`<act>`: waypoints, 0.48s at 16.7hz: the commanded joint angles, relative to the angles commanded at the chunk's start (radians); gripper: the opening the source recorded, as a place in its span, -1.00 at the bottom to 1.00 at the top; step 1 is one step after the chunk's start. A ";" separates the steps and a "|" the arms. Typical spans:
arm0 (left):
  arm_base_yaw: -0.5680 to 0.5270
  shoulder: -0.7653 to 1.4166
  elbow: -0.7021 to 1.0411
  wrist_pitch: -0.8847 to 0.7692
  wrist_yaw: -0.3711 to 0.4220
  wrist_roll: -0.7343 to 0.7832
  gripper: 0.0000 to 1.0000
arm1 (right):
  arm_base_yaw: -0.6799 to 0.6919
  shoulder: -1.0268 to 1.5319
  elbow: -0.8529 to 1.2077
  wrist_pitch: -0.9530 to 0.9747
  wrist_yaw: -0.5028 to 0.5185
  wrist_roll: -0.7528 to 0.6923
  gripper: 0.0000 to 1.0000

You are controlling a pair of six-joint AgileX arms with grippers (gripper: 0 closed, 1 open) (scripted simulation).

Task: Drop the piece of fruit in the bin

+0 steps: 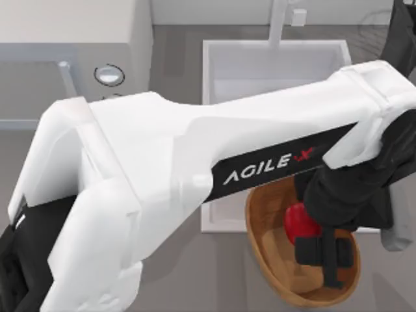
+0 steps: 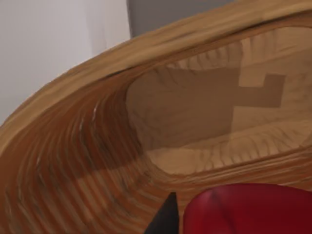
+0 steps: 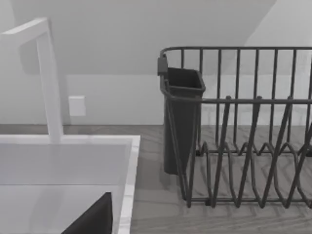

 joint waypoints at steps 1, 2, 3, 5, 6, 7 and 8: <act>0.000 0.000 0.000 0.000 0.000 0.000 -0.55 | 0.000 0.000 0.000 0.000 0.000 0.000 1.00; 0.000 0.000 0.000 0.000 0.000 0.000 -0.40 | 0.000 0.000 0.000 0.000 0.000 0.000 1.00; 0.000 0.000 0.000 0.000 0.000 0.000 -0.25 | 0.000 0.000 0.000 0.000 0.000 0.000 1.00; 0.000 0.000 0.000 0.000 0.000 0.000 0.06 | 0.000 0.000 0.000 0.000 0.000 0.000 1.00; 0.000 0.000 0.000 0.000 0.000 0.000 0.21 | 0.000 0.000 0.000 0.000 0.000 0.000 1.00; 0.000 0.000 0.000 0.000 0.000 0.000 0.36 | 0.000 0.000 0.000 0.000 0.000 0.000 1.00; 0.000 0.000 0.000 0.000 0.000 0.000 0.51 | 0.000 0.000 0.000 0.000 0.000 0.000 1.00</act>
